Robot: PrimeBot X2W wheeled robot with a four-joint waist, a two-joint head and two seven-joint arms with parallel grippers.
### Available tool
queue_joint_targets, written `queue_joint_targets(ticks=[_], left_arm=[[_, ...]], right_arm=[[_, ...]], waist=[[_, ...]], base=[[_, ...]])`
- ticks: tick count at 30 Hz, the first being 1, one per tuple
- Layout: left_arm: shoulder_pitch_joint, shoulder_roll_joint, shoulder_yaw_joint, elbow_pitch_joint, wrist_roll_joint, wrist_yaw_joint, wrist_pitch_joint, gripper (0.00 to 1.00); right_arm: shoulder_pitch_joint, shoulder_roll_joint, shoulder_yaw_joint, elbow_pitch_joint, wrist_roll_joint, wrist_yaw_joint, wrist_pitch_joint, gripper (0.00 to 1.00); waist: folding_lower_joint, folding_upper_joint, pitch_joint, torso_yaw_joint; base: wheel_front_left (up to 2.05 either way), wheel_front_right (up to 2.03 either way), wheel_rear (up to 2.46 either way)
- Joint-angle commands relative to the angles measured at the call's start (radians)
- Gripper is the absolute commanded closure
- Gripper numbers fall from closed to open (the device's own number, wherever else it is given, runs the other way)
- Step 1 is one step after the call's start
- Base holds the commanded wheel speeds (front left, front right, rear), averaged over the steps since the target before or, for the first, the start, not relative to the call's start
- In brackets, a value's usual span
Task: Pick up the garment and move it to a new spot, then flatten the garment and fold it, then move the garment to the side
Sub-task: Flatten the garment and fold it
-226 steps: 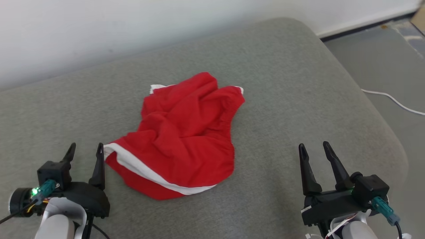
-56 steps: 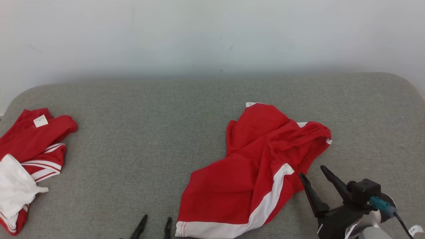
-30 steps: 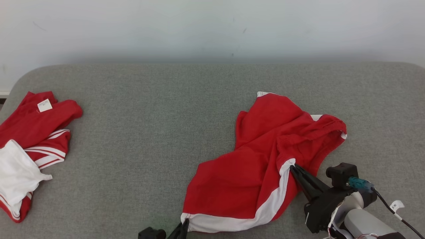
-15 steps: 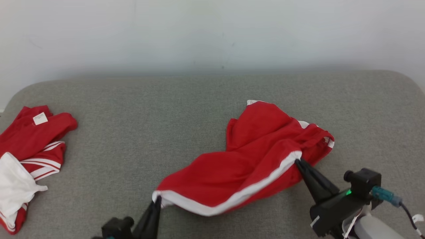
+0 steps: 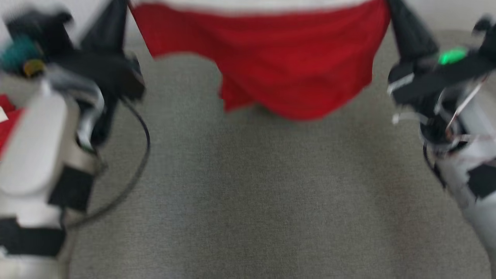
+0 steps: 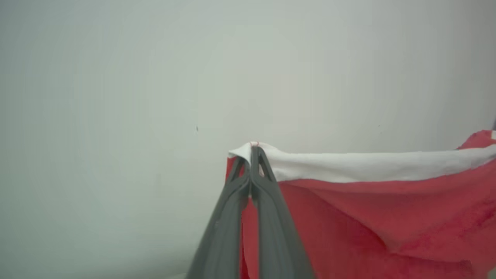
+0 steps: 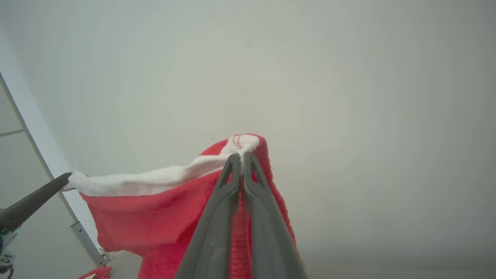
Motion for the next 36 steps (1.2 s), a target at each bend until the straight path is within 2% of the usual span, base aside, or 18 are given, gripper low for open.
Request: queue_joint_targets(ticks=[1,5,11,15,21,25,29,32,36], left_arm=[[-0.070,0.011,0.005,0.019,-0.021,-0.001,0.018,1.00],[-0.339,0.019,0.017,0.102,-0.056,-0.001,0.056,1.00],[-0.667,0.043,-0.016,0.246,-0.014,0.000,0.043,1.00],[-0.825,0.043,-0.027,0.331,-0.011,0.000,0.011,1.00],[-0.956,0.021,-0.083,0.428,-0.043,0.000,-0.063,1.00],[-0.947,0.021,-0.132,0.444,-0.067,0.000,-0.089,1.00],[-0.862,0.041,-0.190,0.411,-0.128,0.000,-0.134,1.00],[-0.744,0.070,-0.219,0.342,-0.167,0.000,-0.170,1.00],[-0.523,0.107,-0.182,0.198,-0.233,0.004,-0.204,1.00]], right_arm=[[-0.066,0.013,-0.005,0.011,0.017,0.001,0.014,1.00],[-0.294,0.039,-0.010,0.088,0.066,0.001,0.079,1.00],[-0.605,0.084,-0.005,0.236,0.092,0.001,0.126,1.00],[-0.755,0.109,0.027,0.311,0.082,0.001,0.121,1.00],[-0.888,0.110,0.101,0.376,0.079,0.001,0.085,1.00],[-0.878,0.097,0.143,0.365,0.095,0.001,0.070,1.00],[-0.796,0.047,0.209,0.301,0.131,0.001,0.037,1.00],[-0.691,0.005,0.254,0.231,0.176,0.001,0.007,1.00],[-0.503,-0.084,0.318,0.104,0.220,0.001,-0.037,1.00]], waist=[[-0.0002,-0.0001,0.134,-0.035],[-0.0002,-0.0001,0.230,-0.053],[-0.0002,-0.0001,0.340,-0.070],[-0.0002,-0.0001,0.381,-0.074],[-0.0002,-0.0001,0.418,-0.063],[-0.0002,-0.0001,0.423,-0.057],[-0.0002,-0.0001,0.408,-0.048],[-0.0002,-0.0001,0.380,-0.046],[-0.0002,-0.0001,0.325,-0.040]], base=[[0.00,0.00,0.00],[0.00,0.00,0.00],[0.00,0.00,0.00],[0.00,0.00,0.00],[0.00,0.00,0.00],[0.00,0.00,0.00],[0.00,0.00,0.00],[0.00,0.00,0.00],[0.00,0.00,0.00]])
